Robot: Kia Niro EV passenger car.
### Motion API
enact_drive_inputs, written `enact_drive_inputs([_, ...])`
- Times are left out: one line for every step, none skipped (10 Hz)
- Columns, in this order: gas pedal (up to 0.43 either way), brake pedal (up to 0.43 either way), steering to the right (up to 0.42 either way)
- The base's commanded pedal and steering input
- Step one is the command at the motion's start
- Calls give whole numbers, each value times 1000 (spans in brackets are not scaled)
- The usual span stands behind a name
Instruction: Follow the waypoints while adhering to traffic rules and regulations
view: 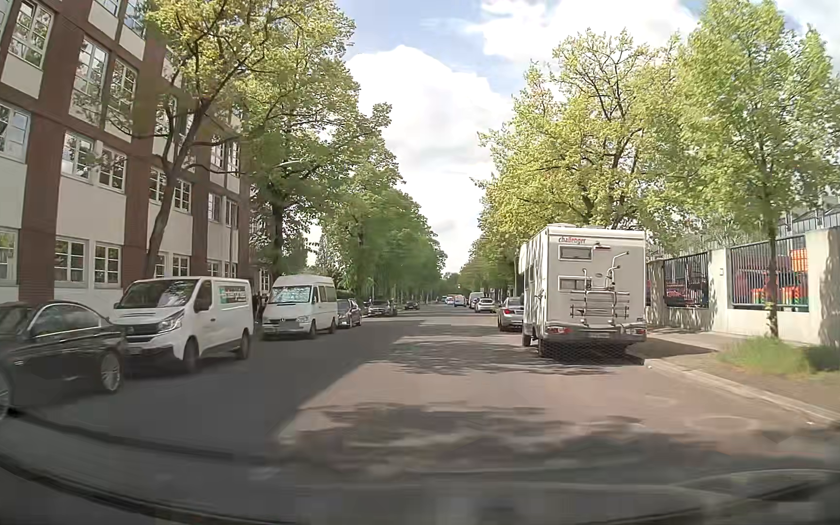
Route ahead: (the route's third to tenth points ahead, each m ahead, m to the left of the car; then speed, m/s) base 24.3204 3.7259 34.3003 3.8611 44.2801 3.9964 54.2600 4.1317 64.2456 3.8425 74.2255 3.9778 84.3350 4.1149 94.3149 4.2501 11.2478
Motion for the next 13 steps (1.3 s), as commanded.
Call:
enact_drive_inputs([59,24,-1])
enact_drive_inputs([67,18,-1])
enact_drive_inputs([67,24,-1])
enact_drive_inputs([67,24,-1])
enact_drive_inputs([67,24,-1])
enact_drive_inputs([67,24,0])
enact_drive_inputs([67,18,-1])
enact_drive_inputs([67,24,-1])
enact_drive_inputs([67,24,-1])
enact_drive_inputs([67,18,0])
enact_drive_inputs([67,24,1])
enact_drive_inputs([67,24,1])
enact_drive_inputs([67,24,1])
